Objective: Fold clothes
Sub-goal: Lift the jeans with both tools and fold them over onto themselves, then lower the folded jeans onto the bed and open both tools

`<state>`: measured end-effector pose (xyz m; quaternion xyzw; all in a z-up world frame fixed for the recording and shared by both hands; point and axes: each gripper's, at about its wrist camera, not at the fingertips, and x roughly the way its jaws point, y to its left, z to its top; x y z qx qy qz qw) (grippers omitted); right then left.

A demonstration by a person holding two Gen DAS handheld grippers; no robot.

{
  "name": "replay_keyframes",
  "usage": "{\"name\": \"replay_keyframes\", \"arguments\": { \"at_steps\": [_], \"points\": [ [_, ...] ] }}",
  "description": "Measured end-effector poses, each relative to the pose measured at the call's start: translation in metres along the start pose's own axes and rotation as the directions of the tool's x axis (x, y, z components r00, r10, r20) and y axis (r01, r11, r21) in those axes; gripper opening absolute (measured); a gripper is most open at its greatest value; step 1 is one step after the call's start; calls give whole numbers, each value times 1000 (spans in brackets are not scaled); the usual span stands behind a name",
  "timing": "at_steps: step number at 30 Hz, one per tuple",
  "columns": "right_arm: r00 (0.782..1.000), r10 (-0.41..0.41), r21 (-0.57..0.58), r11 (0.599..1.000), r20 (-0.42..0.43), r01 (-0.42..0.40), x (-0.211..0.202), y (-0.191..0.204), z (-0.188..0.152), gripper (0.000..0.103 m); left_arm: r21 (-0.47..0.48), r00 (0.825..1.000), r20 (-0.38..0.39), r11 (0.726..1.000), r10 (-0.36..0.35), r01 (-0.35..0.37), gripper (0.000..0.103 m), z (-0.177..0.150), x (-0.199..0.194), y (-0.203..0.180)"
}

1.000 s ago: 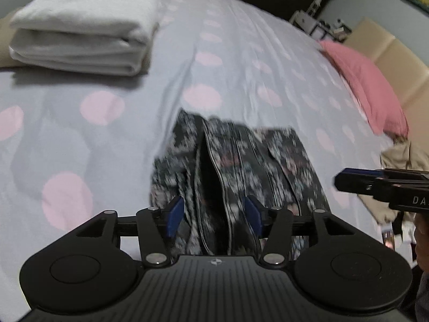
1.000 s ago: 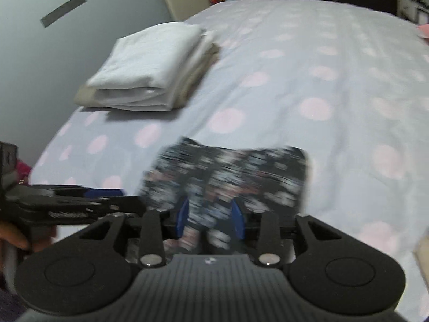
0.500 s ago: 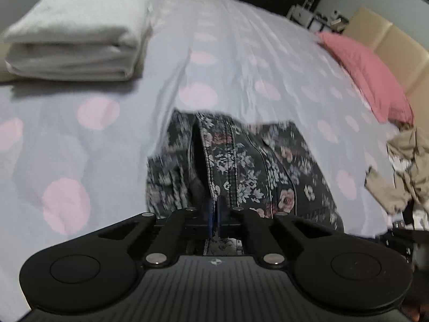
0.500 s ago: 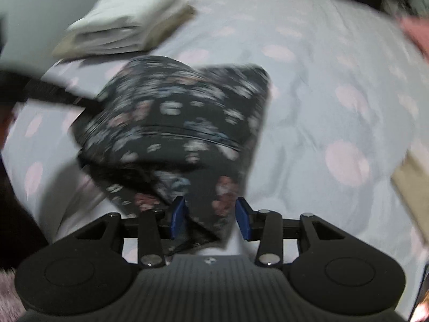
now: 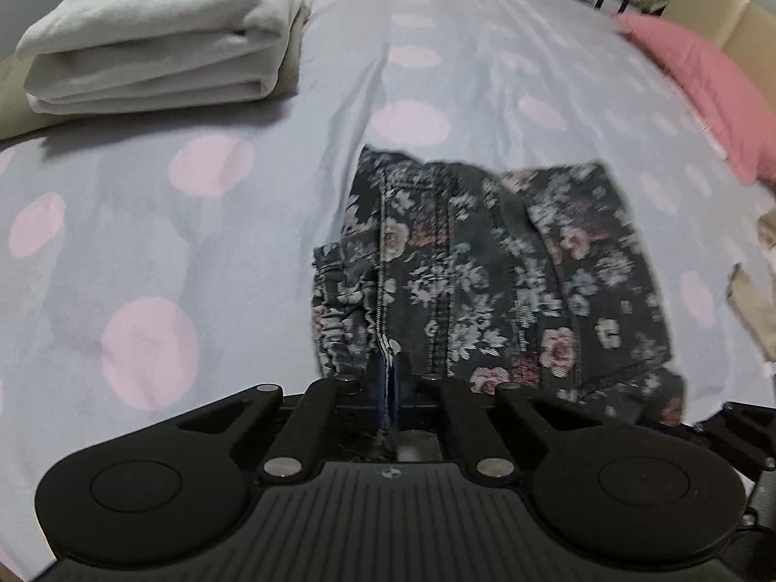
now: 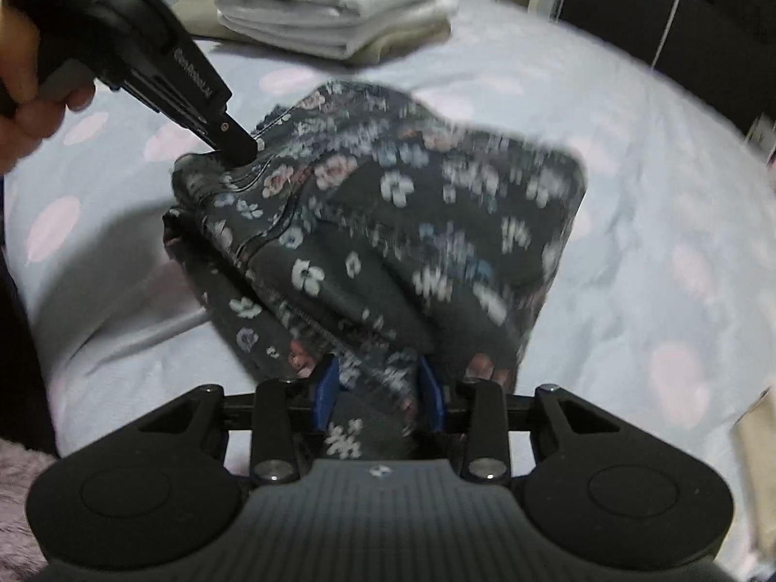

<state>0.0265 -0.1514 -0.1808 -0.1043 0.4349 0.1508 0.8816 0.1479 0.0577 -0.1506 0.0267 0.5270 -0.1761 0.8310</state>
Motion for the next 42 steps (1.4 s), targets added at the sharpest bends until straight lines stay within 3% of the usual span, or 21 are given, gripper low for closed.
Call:
{"name": "replay_keyframes", "arguments": {
  "at_steps": [5,6,8,12,18,21,26,31,42],
  "points": [
    [999,42,65,997,-9,-41,-8,-13,2,36,61,999,1,997,38,-38,4,-1,-1,-9],
    [999,49,86,995,2,-49,-16,-16,3,30,59,999,9,998,38,-38,4,-1,-6,-9],
    [998,62,130,989,24,-64,-30,-23,6,27,31,999,26,999,25,-26,9,-1,-17,-6],
    [996,13,190,981,93,-31,-54,-32,14,23,6,995,96,1000,1,-2,11,4,-45,-7],
    [995,-11,255,967,95,-14,-36,-31,44,15,81,980,152,990,-128,117,11,17,-53,-40],
    [997,-25,269,963,72,4,-22,-27,54,15,136,983,136,985,-123,105,11,18,-38,-59],
    [999,-48,286,957,25,39,-2,-24,63,15,151,991,83,984,-109,96,11,13,-11,-68],
    [999,-38,284,958,-12,40,15,-26,65,15,150,994,54,985,-99,90,16,10,2,-65],
    [999,-8,286,958,-45,21,36,-28,64,15,143,995,24,986,-92,88,17,8,18,-61]
  ]
}}
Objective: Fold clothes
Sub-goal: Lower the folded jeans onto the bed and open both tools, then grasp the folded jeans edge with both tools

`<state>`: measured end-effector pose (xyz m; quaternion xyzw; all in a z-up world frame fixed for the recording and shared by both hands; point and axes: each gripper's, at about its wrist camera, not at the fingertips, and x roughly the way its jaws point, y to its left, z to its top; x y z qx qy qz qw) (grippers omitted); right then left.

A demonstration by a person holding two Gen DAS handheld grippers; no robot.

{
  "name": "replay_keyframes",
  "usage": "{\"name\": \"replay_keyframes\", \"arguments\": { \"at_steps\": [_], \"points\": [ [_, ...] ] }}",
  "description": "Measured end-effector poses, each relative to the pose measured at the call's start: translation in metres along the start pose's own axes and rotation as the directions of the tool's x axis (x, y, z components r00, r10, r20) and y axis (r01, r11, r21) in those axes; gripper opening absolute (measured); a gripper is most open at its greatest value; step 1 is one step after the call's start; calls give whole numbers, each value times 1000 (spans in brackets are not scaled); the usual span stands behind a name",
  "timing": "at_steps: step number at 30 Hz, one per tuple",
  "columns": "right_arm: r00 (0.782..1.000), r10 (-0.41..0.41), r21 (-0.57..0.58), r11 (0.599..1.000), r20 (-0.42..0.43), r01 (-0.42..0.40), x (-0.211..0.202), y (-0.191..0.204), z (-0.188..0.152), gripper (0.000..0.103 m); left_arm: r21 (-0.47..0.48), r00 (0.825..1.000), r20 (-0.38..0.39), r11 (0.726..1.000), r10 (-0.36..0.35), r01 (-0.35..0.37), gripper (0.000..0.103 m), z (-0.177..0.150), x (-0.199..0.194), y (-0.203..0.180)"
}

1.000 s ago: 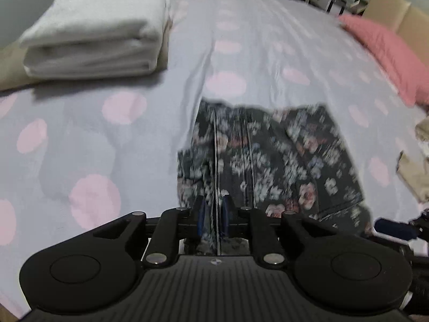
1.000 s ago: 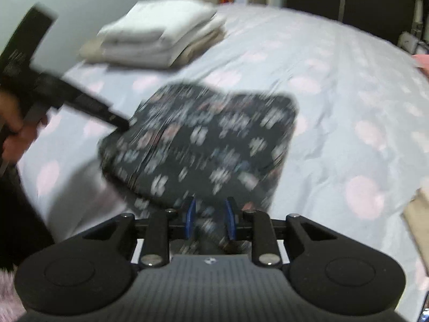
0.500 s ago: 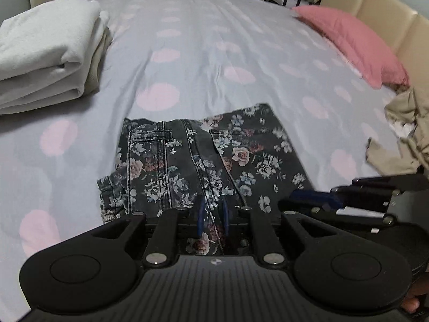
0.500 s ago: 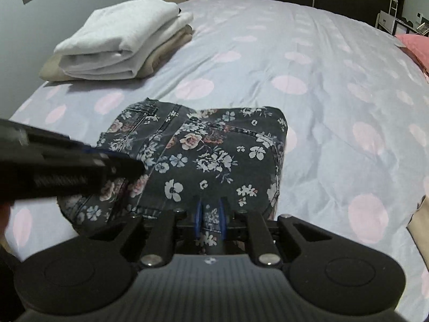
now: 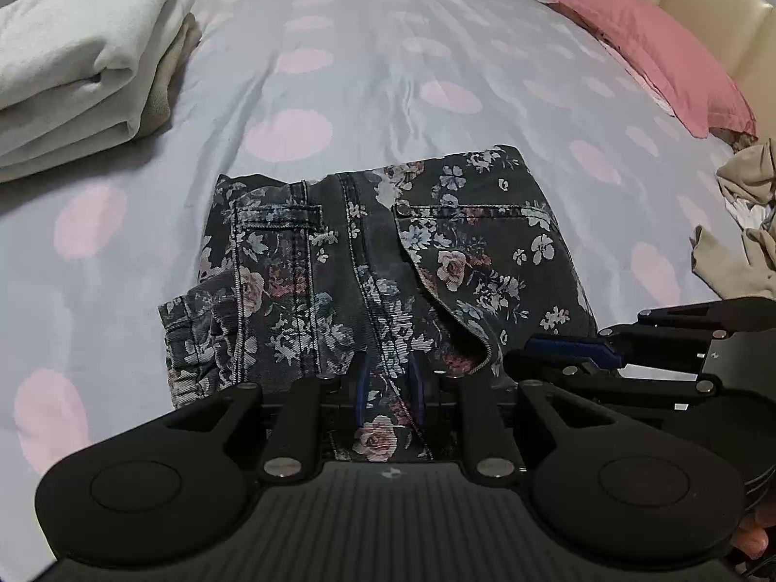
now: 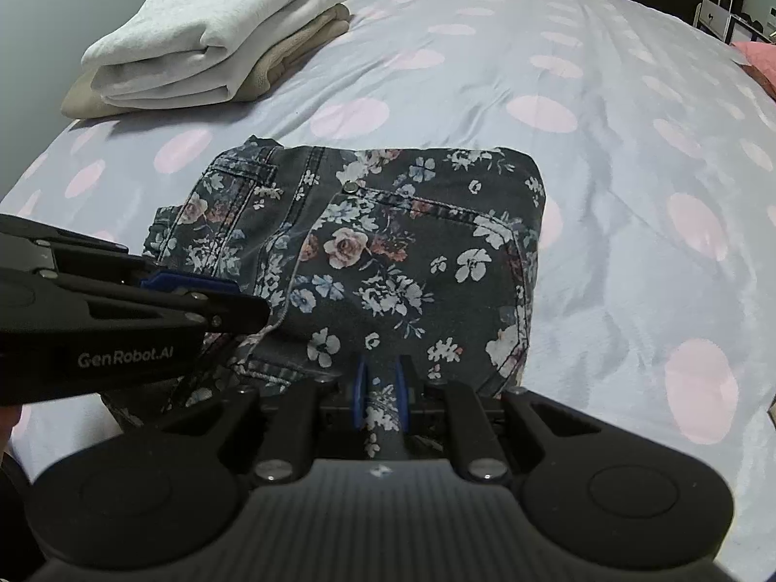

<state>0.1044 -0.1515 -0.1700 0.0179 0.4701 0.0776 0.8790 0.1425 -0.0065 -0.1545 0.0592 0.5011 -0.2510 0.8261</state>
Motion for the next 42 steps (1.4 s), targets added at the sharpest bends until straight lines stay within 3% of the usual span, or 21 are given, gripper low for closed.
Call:
{"name": "replay_keyframes", "arguments": {
  "at_steps": [8,9,11,13,16,22,28,31,37,39,42],
  "points": [
    [999,8,-19,1000,49,-7,-7,1,-6,16,-16,995,97,1000,-2,3,20,-5,-23,3],
    [998,9,-24,1000,61,-7,-10,0,-7,21,-31,993,115,1000,8,-5,23,-5,-30,7],
    [996,14,-18,1000,85,-12,-17,-5,-6,35,-67,987,155,997,36,-26,49,-6,-43,18],
    [995,31,1,1000,98,-31,-24,-10,-3,57,-112,979,188,992,79,-58,58,-8,-54,30],
    [993,51,41,998,107,-55,-32,-20,1,68,-198,974,191,977,118,-80,62,-11,-62,52],
    [994,-7,102,995,107,-4,-35,-41,2,68,-322,985,153,946,81,-28,66,-19,-47,78],
    [997,37,240,969,73,-54,-20,-68,-4,68,-326,984,169,945,50,8,68,-13,-26,75],
    [997,49,263,963,58,-62,-12,-73,-7,68,-321,988,130,946,85,-39,71,-12,-13,75],
    [991,124,315,940,47,-133,3,-79,-7,69,-394,994,99,919,55,-12,76,-16,4,92],
    [989,136,307,941,50,-145,7,-78,-5,70,-379,994,96,925,55,-14,76,-16,7,91],
    [987,149,291,943,63,-161,14,-76,-1,68,-343,993,107,939,49,-10,68,-14,10,87]
  ]
}}
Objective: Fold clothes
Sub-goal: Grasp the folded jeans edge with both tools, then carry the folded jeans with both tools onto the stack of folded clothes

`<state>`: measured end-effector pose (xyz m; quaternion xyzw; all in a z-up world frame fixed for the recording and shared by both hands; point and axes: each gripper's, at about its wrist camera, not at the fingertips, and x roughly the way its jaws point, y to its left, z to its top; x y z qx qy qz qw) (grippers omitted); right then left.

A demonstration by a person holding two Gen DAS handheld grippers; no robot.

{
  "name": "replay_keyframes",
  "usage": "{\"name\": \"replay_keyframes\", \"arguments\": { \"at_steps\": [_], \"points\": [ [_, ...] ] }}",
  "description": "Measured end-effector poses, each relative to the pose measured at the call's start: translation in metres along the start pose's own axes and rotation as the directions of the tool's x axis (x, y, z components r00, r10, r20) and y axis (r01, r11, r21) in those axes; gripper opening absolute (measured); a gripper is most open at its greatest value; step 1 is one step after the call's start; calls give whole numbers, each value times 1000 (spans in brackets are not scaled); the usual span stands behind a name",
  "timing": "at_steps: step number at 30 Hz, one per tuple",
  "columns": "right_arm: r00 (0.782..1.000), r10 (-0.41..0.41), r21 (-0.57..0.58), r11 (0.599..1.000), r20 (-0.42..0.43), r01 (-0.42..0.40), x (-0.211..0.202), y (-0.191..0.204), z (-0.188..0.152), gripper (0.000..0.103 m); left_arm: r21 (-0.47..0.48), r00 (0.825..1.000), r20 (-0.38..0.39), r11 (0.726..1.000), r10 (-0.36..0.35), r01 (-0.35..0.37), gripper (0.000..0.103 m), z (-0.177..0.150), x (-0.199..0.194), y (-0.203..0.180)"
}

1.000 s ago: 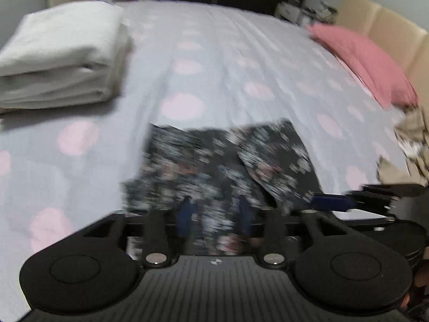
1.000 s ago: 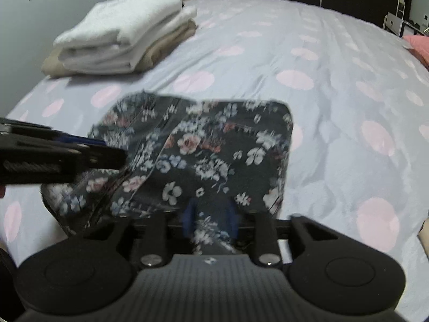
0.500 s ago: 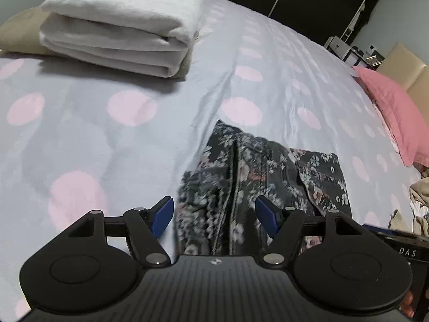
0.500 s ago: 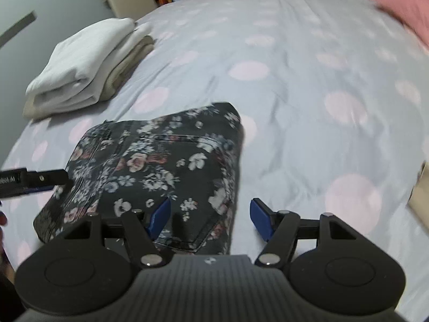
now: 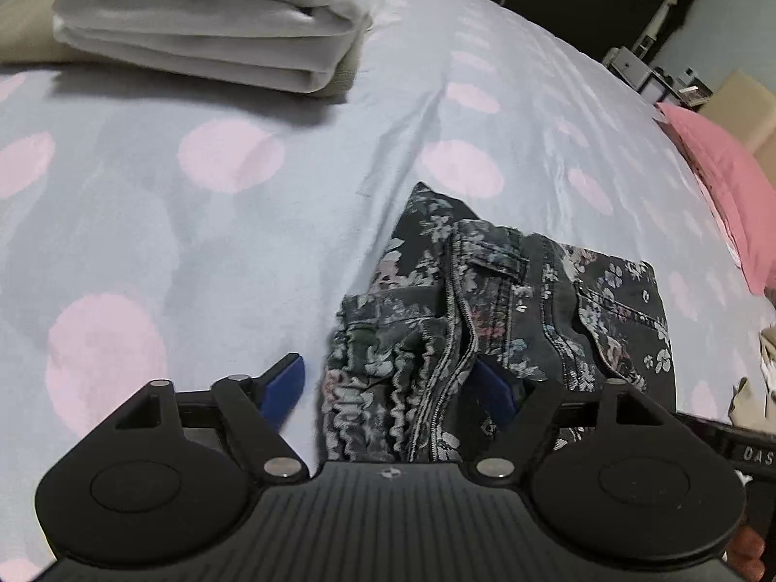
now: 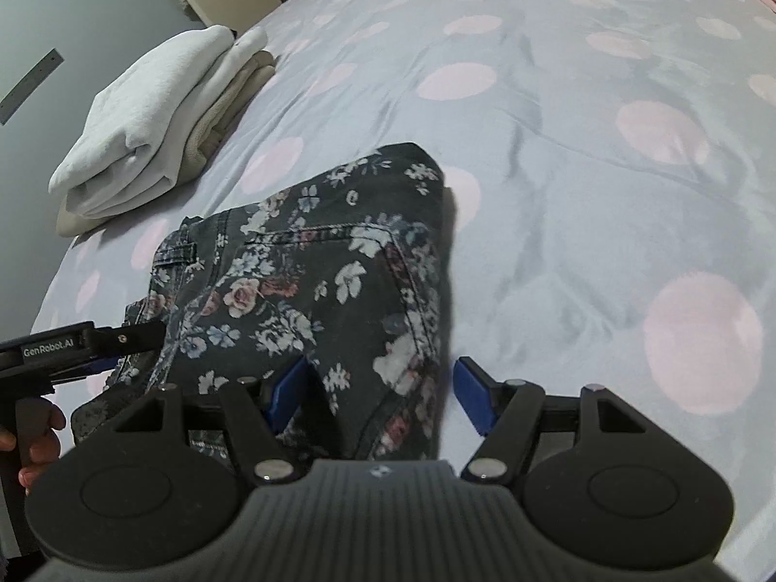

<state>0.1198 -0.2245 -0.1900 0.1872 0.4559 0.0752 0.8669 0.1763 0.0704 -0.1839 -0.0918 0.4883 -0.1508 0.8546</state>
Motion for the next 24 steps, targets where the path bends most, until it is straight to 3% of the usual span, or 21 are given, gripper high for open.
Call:
{"name": "replay_keyframes", "arguments": {
  "at_steps": [2,8,16,24],
  "points": [
    [1000,14,-7,1000,6,-14,4,0,1,67,30,1000,4,999,-14,14,58,0,1,-3],
    [999,45,16,999,5,-45,7,-3,5,51,53,1000,1,998,-26,26,46,-1,1,-7],
    [998,53,-11,999,44,-52,-9,9,5,21,88,999,18,996,-33,31,29,-1,-7,-16],
    [994,54,-36,998,93,-51,-33,22,8,15,118,996,78,992,-53,44,24,0,-32,-25]
  ]
}}
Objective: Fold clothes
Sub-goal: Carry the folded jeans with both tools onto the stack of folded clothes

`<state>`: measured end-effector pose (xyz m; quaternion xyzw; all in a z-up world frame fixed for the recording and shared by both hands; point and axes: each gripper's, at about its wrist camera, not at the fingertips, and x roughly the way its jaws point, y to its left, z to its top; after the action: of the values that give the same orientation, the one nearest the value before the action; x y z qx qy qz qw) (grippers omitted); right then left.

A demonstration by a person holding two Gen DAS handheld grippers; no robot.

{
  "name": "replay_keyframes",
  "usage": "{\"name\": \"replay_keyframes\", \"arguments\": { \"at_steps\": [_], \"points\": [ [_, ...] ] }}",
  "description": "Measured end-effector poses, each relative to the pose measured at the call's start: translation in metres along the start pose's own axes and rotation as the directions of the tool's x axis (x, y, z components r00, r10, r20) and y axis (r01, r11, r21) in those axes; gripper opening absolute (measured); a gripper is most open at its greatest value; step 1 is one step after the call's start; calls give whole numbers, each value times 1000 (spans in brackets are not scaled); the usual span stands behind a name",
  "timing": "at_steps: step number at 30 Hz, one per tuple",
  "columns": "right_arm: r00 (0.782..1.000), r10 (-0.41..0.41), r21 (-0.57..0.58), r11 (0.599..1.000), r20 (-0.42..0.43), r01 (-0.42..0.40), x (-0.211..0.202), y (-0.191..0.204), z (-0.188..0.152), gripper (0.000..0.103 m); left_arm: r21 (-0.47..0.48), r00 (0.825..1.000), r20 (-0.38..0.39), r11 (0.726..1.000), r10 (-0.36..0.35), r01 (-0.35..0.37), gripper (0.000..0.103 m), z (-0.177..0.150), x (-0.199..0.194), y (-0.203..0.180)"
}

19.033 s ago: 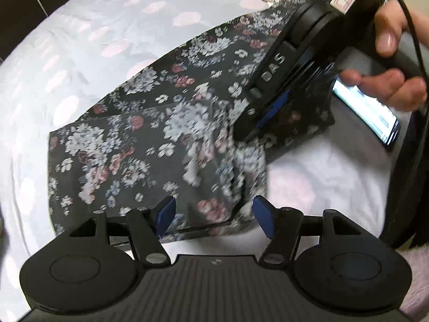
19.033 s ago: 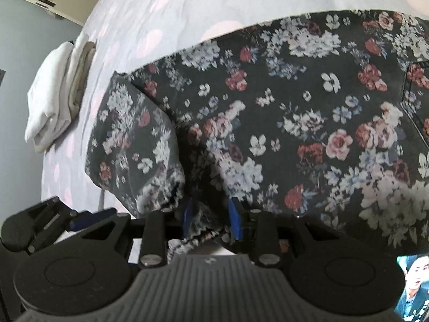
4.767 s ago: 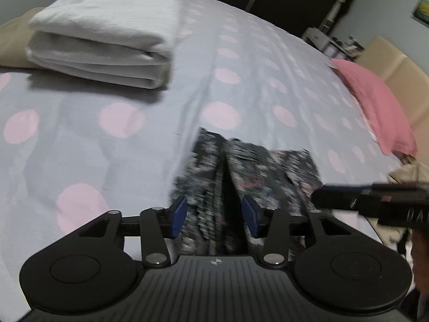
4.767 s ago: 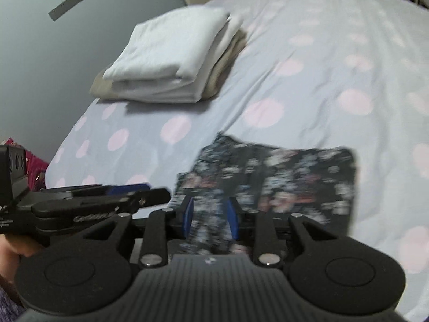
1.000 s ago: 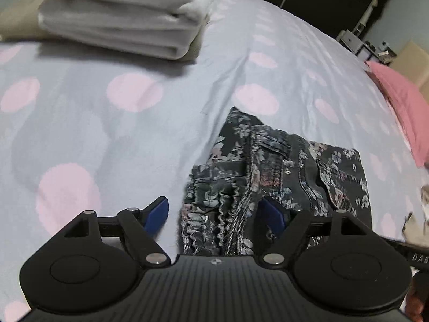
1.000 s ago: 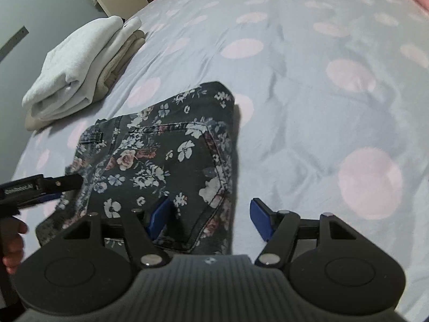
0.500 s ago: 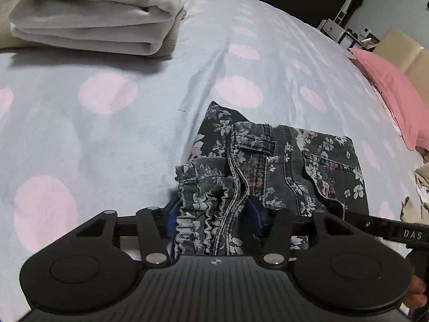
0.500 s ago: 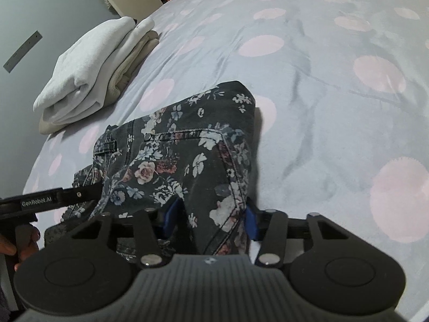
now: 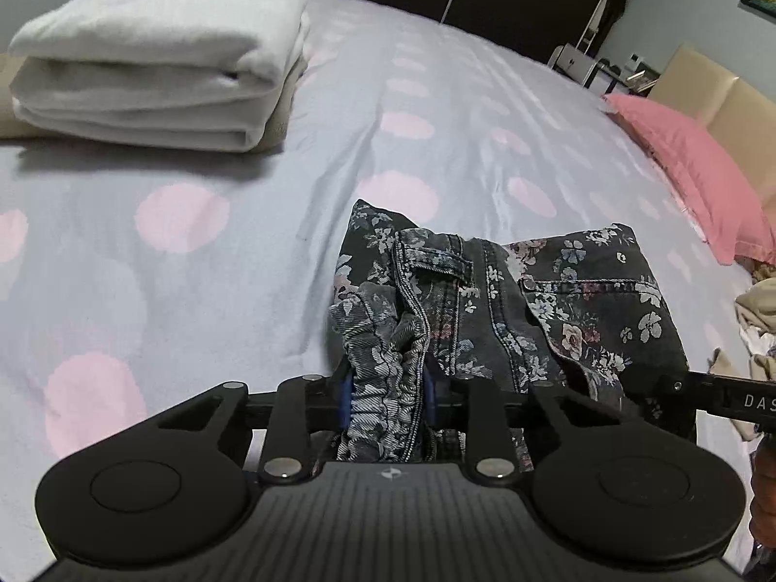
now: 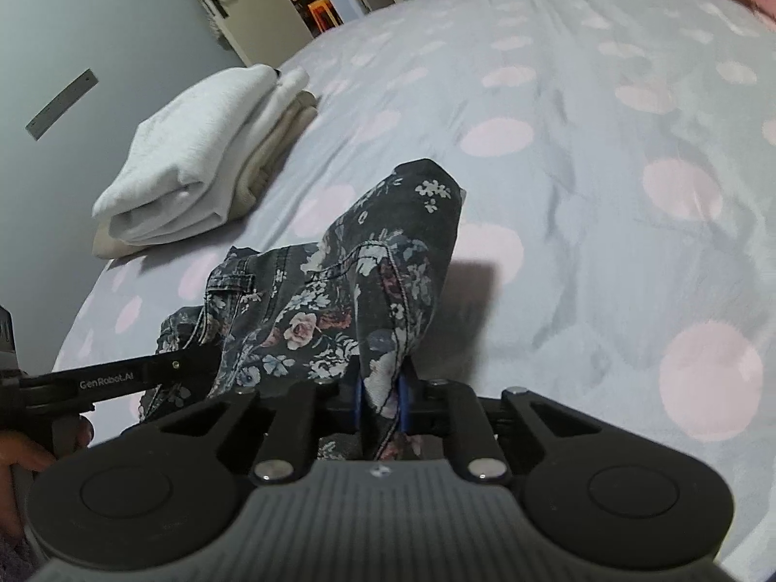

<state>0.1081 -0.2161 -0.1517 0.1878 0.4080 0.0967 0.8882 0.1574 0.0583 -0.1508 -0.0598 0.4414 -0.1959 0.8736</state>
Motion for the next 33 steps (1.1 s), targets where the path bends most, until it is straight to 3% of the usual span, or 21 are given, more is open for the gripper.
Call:
{"name": "replay_keyframes", "arguments": {
  "at_steps": [8,16,25,33],
  "points": [
    [999,23,-55,998,40,-20,-24,32,32,15,-10,997,82,1000,-11,12,23,34,-42,6],
    [990,108,-133,986,86,-96,-23,103,115,15,-37,979,205,999,20,-13,23,116,-96,48],
    [970,203,-185,967,138,-176,26,185,215,15,-74,948,294,992,122,-105,23,227,-119,108],
    [967,203,-235,958,154,-164,100,235,276,15,-85,933,301,980,196,-178,23,288,-85,157]
  ]
}}
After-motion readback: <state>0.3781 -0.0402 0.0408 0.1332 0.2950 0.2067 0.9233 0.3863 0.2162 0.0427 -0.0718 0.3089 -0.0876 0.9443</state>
